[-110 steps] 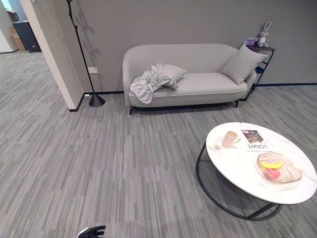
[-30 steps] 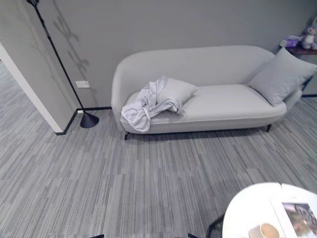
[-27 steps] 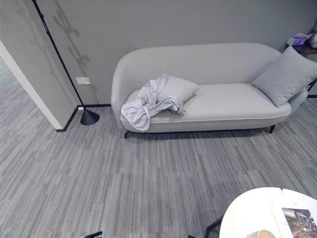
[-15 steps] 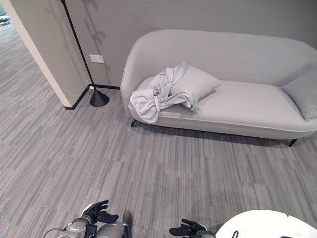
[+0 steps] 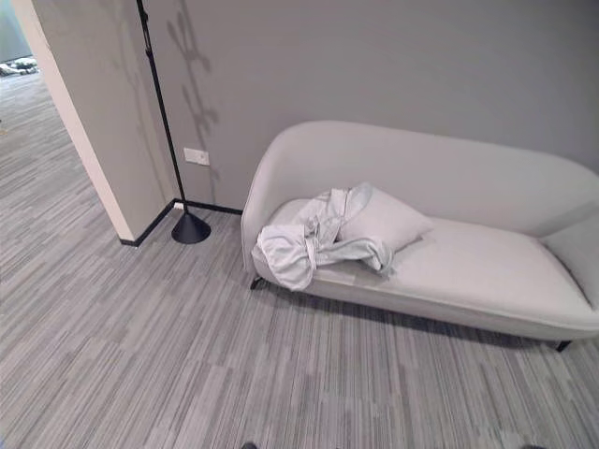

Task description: Hang the clothes on the sofa on the clothes rack.

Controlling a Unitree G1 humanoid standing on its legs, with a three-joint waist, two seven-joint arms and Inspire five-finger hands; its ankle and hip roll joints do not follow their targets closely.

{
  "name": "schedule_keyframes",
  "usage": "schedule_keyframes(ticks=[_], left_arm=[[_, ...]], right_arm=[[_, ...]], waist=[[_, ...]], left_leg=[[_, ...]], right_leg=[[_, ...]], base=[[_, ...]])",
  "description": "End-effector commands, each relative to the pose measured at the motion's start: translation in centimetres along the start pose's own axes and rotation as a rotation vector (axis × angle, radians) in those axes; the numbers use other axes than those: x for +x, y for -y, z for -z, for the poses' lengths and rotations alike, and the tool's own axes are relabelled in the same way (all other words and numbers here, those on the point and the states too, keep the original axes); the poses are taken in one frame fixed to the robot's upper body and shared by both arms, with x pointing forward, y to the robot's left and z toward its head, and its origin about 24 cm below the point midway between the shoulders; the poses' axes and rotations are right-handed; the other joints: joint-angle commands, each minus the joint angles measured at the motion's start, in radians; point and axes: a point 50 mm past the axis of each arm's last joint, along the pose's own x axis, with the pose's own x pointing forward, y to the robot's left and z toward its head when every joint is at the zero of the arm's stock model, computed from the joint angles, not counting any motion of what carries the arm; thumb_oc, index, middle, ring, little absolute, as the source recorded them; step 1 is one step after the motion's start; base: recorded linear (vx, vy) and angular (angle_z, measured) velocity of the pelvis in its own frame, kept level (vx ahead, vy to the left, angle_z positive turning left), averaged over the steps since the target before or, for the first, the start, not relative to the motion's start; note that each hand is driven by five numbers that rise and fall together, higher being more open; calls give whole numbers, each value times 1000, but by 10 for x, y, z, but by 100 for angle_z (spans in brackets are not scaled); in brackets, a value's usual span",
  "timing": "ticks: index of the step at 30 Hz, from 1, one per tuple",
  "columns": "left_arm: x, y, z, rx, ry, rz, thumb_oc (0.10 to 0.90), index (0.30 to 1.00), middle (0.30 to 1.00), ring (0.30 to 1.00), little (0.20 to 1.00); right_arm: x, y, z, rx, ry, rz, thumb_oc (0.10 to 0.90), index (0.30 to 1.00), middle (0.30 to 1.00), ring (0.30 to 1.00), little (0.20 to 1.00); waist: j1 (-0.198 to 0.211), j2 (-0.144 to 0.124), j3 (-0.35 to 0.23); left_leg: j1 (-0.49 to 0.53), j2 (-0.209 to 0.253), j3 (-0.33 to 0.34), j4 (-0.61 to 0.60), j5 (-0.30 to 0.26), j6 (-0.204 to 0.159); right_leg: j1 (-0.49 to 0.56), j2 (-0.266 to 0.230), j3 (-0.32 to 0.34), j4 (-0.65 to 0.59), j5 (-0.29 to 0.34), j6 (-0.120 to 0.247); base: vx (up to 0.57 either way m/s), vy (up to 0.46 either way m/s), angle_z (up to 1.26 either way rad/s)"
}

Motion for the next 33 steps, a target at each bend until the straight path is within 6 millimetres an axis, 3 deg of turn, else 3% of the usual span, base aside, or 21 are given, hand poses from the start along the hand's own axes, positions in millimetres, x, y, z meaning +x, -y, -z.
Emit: schedule_keyframes(ticks=[1, 2, 4, 7, 9, 14, 15, 16, 17, 19, 20, 21, 23, 25, 26, 27, 28, 29, 30, 31, 33], left_arm=[[1, 8, -35, 72, 134, 12, 800, 900, 900, 900, 900], [0, 8, -69, 98, 253, -6, 800, 900, 900, 900, 900], [-5, 5, -100, 84, 370, -25, 800, 900, 900, 900, 900], [-11, 12, -126, 87, 458, -8, 800, 900, 900, 900, 900], [-9, 15, -120, 45, 429, -1, 800, 900, 900, 900, 900], [-6, 15, -110, 9, 391, -7, 800, 900, 900, 900, 900], [-1, 18, -82, -71, 289, -11, 800, 900, 900, 900, 900], [1, 13, -23, -64, 106, -27, 800, 900, 900, 900, 900], [1, 13, -23, -63, 106, -26, 800, 900, 900, 900, 900], [0, 5, 1, -146, 33, -66, 800, 900, 900, 900, 900], [-2, -1, 11, -219, 16, -86, 800, 900, 900, 900, 900], [-2, -1, 11, -219, 16, -86, 800, 900, 900, 900, 900], [-2, 0, 16, -228, 2, -88, 800, 900, 900, 900, 900], [-1, -2, 4, -223, 40, -98, 800, 900, 900, 900, 900], [0, 0, -24, -191, 138, -87, 800, 900, 900, 900, 900], [0, 1, -25, -192, 138, -86, 800, 900, 900, 900, 900], [0, 3, -40, -150, 195, -76, 800, 900, 900, 900, 900], [-1, 5, -54, -114, 250, -68, 800, 900, 900, 900, 900], [-5, 9, -82, -41, 366, -53, 800, 900, 900, 900, 900], [-6, 12, -89, -19, 394, -40, 800, 900, 900, 900, 900], [-7, 16, -97, 29, 423, -17, 800, 900, 900, 900, 900]], right_arm=[[1, -1, -6, -34, 13, 9, 800, 900, 900, 900, 900], [2, -3, -22, -57, 77, 21, 800, 900, 900, 900, 900], [1, -6, -38, -23, 146, 25, 800, 900, 900, 900, 900], [1, -6, -55, 147, 212, 38, 800, 900, 900, 900, 900], [-1, -2, -62, 259, 247, 53, 800, 900, 900, 900, 900], [-2, 3, -66, 327, 275, 83, 800, 900, 900, 900, 900], [-10, 26, -81, 519, 384, 183, 800, 900, 900, 900, 900], [-36, 74, -106, 605, 571, 346, 800, 900, 900, 900, 900], [-36, 74, -106, 605, 570, 348, 800, 900, 900, 900, 900], [-51, 99, -113, 578, 630, 454, 800, 900, 900, 900, 900], [-65, 112, -128, 502, 703, 515, 800, 900, 900, 900, 900], [-65, 112, -128, 501, 703, 516, 800, 900, 900, 900, 900], [-80, 120, -148, 415, 784, 540, 800, 900, 900, 900, 900], [-90, 123, -160, 275, 816, 564, 800, 900, 900, 900, 900], [-98, 128, -173, 154, 823, 593, 800, 900, 900, 900, 900], [-98, 128, -173, 154, 825, 594, 800, 900, 900, 900, 900], [-100, 126, -180, 118, 836, 591, 800, 900, 900, 900, 900], [-100, 120, -185, 68, 845, 564, 800, 900, 900, 900, 900], [-104, 109, -197, -26, 886, 515, 800, 900, 900, 900, 900], [-104, 103, -202, -51, 898, 492, 800, 900, 900, 900, 900], [-101, 90, -214, -86, 906, 436, 800, 900, 900, 900, 900]], waist=[[-4, 76, 22], [-25, 104, 39], [-39, 130, 54], [-39, 135, 62], [-37, 122, 66], [-37, 120, 63], [-45, 126, 60], [-40, 134, 36], [-41, 136, 35], [-37, 152, 27], [-25, 155, 32], [-27, 156, 31], [-18, 150, 45], [-6, 135, 81], [5, 121, 114], [6, 125, 115], [12, 116, 129], [17, 108, 136], [17, 94, 136], [15, 86, 130], [14, 87, 117]], left_leg=[[88, 30, -15, -14, -165, -29], [112, 59, -30, -14, -175, -45], [124, 95, -31, -14, -178, -64], [141, 119, -24, -14, -197, -95], [168, 120, -11, -14, -219, -110], [185, 123, -9, -14, -232, -115], [234, 134, -27, -14, -253, -117], [291, 167, -30, -14, -282, -137], [292, 169, -32, -14, -283, -138], [296, 212, -36, 37, -214, -166], [255, 239, -32, 165, -156, -190], [246, 241, -35, 181, -165, -192], [162, 268, -6, 412, -48, -241], [20, 326, 22, 702, 24, -245], [-60, 374, 74, 788, -25, -207], [-62, 378, 74, 795, -30, -206], [-110, 377, 90, 803, -66, -199], [-155, 365, 100, 783, -102, -194], [-190, 301, 115, 598, -164, -174], [-200, 277, 120, 504, -172, -168], [-179, 217, 93, 223, -102, -174]], right_leg=[[-17, -3, -17, -161, 282, 31], [-81, 55, -19, -263, 170, -2], [-75, 123, -28, -459, 141, -9], [-63, 228, 11, -940, 199, 5], [-82, 244, 57, -1090, 259, 38], [-116, 243, 85, -1090, 257, 50], [-131, 234, 129, -1090, 290, 66], [-76, 226, 68, -1090, 301, 60], [-75, 227, 66, -1090, 299, 59], [-43, 253, 57, -1090, 290, 39], [-3, 277, 51, -1090, 249, 15], [-4, 278, 48, -1090, 248, 14], [49, 298, 41, -1090, 201, -19], [86, 320, 35, -1090, 155, -64], [111, 330, 32, -1090, 124, -78], [111, 333, 33, -1090, 124, -78], [118, 330, 39, -1090, 120, -82], [122, 325, 40, -1090, 120, -82], [121, 302, 41, -1090, 123, -69], [120, 291, 37, -1090, 123, -66], [127, 291, 27, -1090, 119, -63]], base=[[336, 94, 21], [286, -37, 17], [290, -93, 23], [239, -152, 20], [298, -131, 17], [210, -75, -6], [1172, -518, 13], [1177, -520, 18], [975, -498, 40], [587, -353, 65], [494, -330, 46], [488, -343, 16], [359, -300, -4], [274, -391, -9], [213, -317, -11], [157, -246, -6], [69, -95, -15], [196, -118, -13], [218, -59, -21], [239, -5, -19], [169, 22, -17]])
